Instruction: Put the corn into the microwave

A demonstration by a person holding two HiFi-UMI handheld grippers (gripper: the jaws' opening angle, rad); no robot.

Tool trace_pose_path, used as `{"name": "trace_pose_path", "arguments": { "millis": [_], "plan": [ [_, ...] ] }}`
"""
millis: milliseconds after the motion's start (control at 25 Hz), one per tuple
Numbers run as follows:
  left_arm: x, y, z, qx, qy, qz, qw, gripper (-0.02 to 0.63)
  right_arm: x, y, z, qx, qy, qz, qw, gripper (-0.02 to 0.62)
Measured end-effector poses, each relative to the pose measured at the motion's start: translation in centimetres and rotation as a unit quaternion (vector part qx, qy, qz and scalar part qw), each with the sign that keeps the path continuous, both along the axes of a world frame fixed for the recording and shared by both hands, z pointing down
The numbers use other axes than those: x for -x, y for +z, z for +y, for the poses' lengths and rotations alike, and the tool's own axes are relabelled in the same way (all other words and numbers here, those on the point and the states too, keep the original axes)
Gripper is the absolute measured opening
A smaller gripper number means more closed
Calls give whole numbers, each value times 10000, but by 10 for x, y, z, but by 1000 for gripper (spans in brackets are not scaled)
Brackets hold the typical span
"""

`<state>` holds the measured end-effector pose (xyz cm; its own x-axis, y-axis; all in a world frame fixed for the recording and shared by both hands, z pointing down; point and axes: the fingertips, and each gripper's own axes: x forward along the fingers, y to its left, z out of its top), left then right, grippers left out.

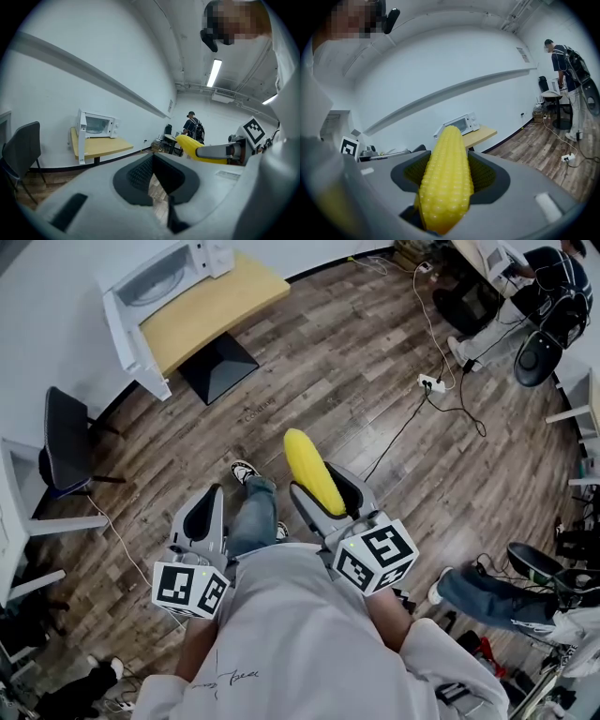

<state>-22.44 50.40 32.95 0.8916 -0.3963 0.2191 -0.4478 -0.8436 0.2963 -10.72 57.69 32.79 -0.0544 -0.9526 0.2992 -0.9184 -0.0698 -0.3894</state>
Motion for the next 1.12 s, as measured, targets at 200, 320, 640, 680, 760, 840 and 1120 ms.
{"name": "trace_pose_path", "arguments": {
  "millis": [200, 320, 640, 680, 760, 840, 1120],
  "plan": [
    [-25, 2, -20, 31, 67, -2, 10000, -8, -22, 2, -22, 25, -27, 7, 10000, 261],
    [-35, 4, -35, 68, 100, -46, 9999, -8, -32, 2, -38, 25, -30, -19, 10000, 261],
    [-59, 0, -81, 81, 139, -104, 9998, -8, -54, 4, -87, 49, -63, -114, 9999, 261],
    [-61, -1, -87, 77, 144, -113, 9998, -7, -56, 4, -94, 55, -75, -121, 9999, 261],
    [-65, -2, -100, 79, 143, -130, 9998, -8, -60, 4, -107, 71, -95, -134, 9998, 261],
    [-70, -2, -114, 91, 135, -144, 9998, -7, -65, 5, -121, 85, -105, -156, 9998, 261],
    [-84, -6, -160, 102, 125, -129, 9998, -8, -76, 4, -167, 144, -141, -198, 9996, 261]
  ]
}}
